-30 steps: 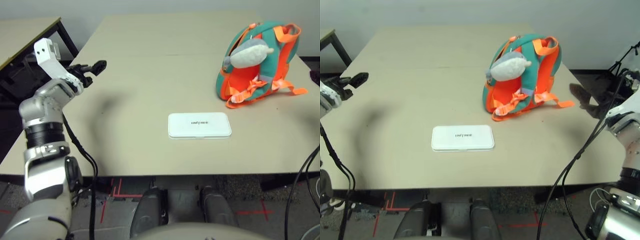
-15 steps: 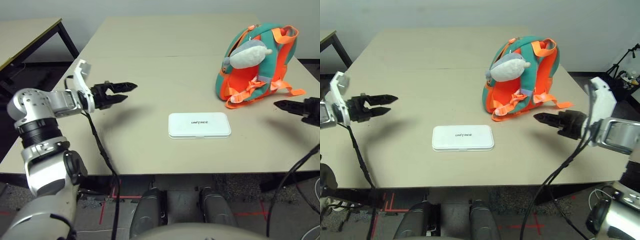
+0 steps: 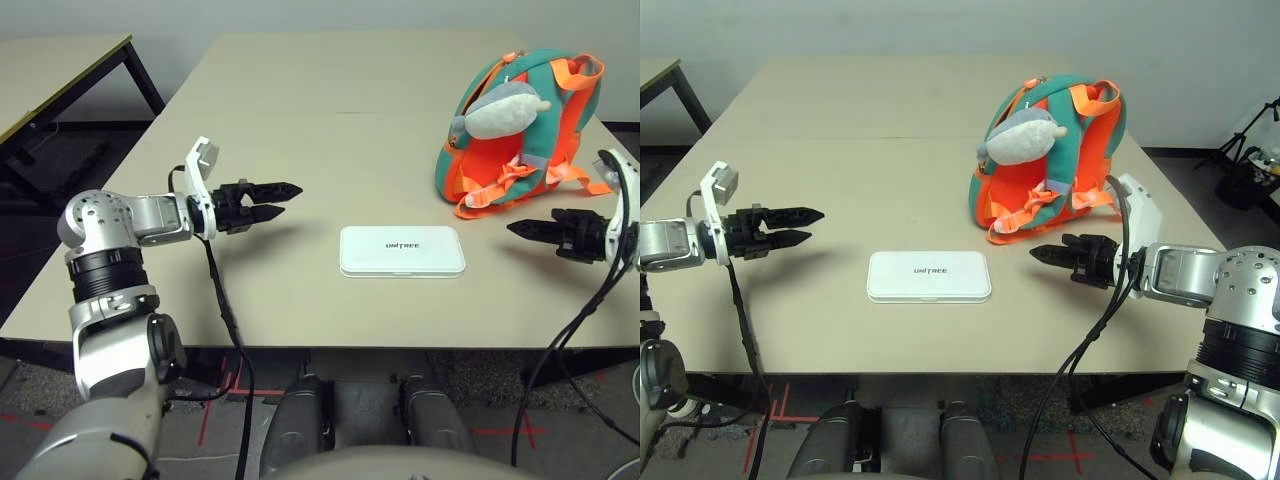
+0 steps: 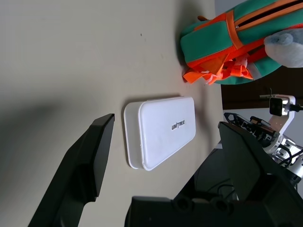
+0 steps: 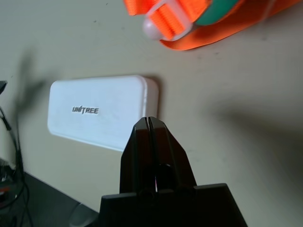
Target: Put the pencil case into the backpack and zip it.
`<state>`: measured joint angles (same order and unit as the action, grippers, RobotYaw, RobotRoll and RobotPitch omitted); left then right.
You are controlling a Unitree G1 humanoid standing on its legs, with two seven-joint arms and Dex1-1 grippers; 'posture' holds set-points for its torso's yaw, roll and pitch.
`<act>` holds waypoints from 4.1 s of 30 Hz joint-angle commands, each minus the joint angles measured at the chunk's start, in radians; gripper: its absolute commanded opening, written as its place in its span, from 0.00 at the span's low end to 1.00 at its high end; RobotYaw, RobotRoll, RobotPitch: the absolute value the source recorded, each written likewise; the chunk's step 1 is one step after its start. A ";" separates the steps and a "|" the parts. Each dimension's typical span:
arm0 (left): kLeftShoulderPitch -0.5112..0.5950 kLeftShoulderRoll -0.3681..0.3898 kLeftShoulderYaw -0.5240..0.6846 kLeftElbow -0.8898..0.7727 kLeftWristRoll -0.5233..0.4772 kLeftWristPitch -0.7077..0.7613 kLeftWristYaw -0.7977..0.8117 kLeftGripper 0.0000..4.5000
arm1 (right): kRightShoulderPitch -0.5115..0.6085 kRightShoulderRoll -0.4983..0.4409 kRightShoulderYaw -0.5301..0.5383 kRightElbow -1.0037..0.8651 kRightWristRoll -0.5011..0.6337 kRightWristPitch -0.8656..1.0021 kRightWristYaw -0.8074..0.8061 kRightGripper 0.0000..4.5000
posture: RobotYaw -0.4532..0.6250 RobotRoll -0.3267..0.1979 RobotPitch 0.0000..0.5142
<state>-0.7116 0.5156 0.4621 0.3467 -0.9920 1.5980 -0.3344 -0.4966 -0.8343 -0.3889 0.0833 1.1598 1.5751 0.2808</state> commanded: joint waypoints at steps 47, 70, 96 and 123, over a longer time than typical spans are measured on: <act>-0.022 -0.123 -0.188 0.246 0.098 -0.010 -0.045 1.00 | -0.045 0.223 0.166 -0.031 -0.366 -0.056 -0.019 0.00 | 0.41 0.62 0.19; 0.027 -0.046 -0.495 0.202 0.010 0.016 -0.273 1.00 | -0.072 0.413 0.137 -0.097 -0.478 -0.015 -0.022 0.00 | 0.42 0.62 0.18; 0.026 0.016 -0.443 0.075 -0.018 0.016 -0.293 0.32 | -0.114 0.393 0.071 -0.195 -0.477 0.024 0.054 0.13 | 0.44 0.62 0.15; -0.033 -0.004 -0.146 -0.062 0.123 -0.115 -0.160 0.32 | -0.152 -0.176 -0.046 -0.247 -0.235 -0.189 0.115 1.00 | 0.38 0.62 0.19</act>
<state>-0.7325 0.5207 0.2980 0.2997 -0.8762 1.4924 -0.5030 -0.6336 -1.0244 -0.4647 -0.1798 0.9575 1.4241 0.4007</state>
